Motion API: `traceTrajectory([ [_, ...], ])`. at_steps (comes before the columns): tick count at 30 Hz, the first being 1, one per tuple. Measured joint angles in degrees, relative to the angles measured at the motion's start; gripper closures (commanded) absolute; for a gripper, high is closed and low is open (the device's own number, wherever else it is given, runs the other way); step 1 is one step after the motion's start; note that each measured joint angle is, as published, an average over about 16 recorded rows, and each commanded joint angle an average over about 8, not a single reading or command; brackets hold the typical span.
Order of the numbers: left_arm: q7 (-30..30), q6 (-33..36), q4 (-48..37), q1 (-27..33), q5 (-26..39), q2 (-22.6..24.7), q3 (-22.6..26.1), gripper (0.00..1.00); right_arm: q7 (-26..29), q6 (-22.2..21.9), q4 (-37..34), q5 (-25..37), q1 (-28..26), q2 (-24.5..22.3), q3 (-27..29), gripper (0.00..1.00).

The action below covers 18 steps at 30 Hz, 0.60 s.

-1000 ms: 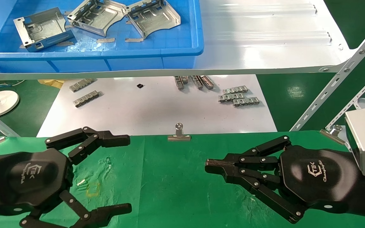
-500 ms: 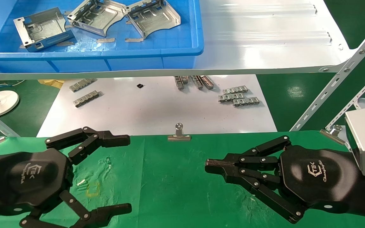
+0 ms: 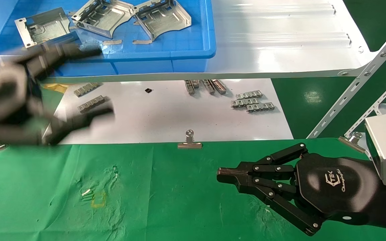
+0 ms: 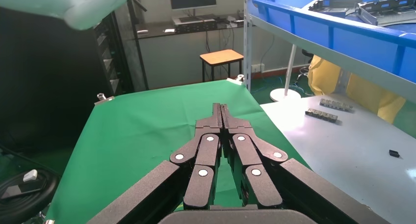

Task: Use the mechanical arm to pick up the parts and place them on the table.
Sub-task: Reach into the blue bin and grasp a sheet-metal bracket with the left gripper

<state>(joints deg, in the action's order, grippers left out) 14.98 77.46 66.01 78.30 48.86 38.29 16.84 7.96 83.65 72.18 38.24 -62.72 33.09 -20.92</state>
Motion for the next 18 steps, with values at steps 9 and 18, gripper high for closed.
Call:
traceTrajectory([
  [9,3.1,-9.7,-21.9,22.4,18.9,11.0,8.8,0.0,0.0,0.0,0.0,0.0,0.0,0.0,0.0,1.0],
  [18,0.9,-16.6,-45.3,36.3,31.7,20.7,15.4,0.65,0.0,0.0,0.0,0.0,0.0,0.0,0.0,0.62],
])
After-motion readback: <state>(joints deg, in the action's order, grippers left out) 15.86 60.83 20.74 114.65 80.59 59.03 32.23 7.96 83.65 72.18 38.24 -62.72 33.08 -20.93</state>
